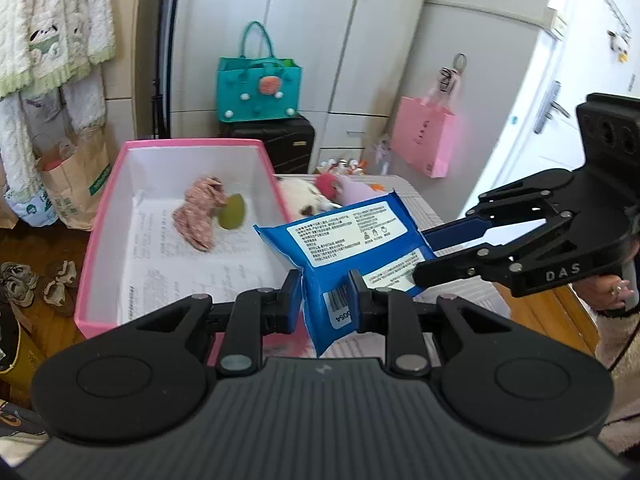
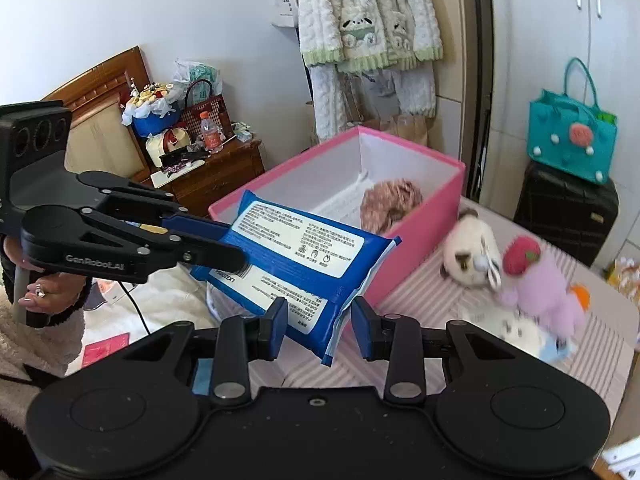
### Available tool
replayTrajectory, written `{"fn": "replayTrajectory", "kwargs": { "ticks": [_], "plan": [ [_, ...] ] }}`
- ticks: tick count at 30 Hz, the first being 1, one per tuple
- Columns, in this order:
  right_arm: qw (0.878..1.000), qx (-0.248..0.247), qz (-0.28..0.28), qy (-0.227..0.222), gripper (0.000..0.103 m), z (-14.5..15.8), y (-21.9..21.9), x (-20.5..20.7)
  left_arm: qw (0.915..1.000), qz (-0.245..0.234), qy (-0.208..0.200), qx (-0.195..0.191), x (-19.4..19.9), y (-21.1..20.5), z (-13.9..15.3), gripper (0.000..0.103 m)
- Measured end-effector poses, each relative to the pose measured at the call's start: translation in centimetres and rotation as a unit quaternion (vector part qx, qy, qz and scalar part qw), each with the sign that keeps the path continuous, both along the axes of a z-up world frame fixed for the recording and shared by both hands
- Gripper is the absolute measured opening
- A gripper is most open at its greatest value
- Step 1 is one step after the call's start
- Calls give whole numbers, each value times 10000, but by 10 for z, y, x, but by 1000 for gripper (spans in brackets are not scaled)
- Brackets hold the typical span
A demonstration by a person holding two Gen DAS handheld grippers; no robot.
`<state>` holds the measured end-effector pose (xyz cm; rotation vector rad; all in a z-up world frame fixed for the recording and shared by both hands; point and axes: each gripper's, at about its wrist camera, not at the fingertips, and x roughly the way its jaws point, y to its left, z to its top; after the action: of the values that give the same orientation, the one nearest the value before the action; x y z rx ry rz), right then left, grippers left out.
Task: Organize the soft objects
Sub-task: 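Carry the wet-wipes pack with the left gripper into the pink box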
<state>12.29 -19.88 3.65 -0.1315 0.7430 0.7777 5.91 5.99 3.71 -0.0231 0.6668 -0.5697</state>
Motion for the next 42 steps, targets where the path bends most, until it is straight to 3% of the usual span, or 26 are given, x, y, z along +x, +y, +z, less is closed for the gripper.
{"fn": "replayTrajectory", "kwargs": {
  "ticks": [6, 7, 12, 19, 26, 32, 42],
  "plan": [
    [9982, 86, -162, -567, 38, 11, 22, 38, 9996, 239, 102, -60, 44, 19, -1, 23],
    [9979, 161, -158, -611, 32, 11, 23, 46, 9995, 265, 131, -109, 54, 22, -2, 23],
    [9987, 75, -255, -445, 19, 3, 33, 89, 9980, 484, 311, -262, 92, 30, -18, 23],
    [9992, -406, 4, -60, 19, -21, 71, 135, 9948, 731, 699, 91, 126, 37, -37, 23],
    [9984, -490, 179, 213, 22, -35, 87, 151, 9901, 825, 995, 557, 139, 45, -48, 23],
    [9958, -844, 206, 289, 25, -41, 94, 158, 9907, 554, 1069, 636, 130, 39, -54, 23],
    [9851, -1608, 604, 22, 26, -56, 117, 177, 9811, 34, 1892, 391, 144, 20, -74, 23]
  ]
}}
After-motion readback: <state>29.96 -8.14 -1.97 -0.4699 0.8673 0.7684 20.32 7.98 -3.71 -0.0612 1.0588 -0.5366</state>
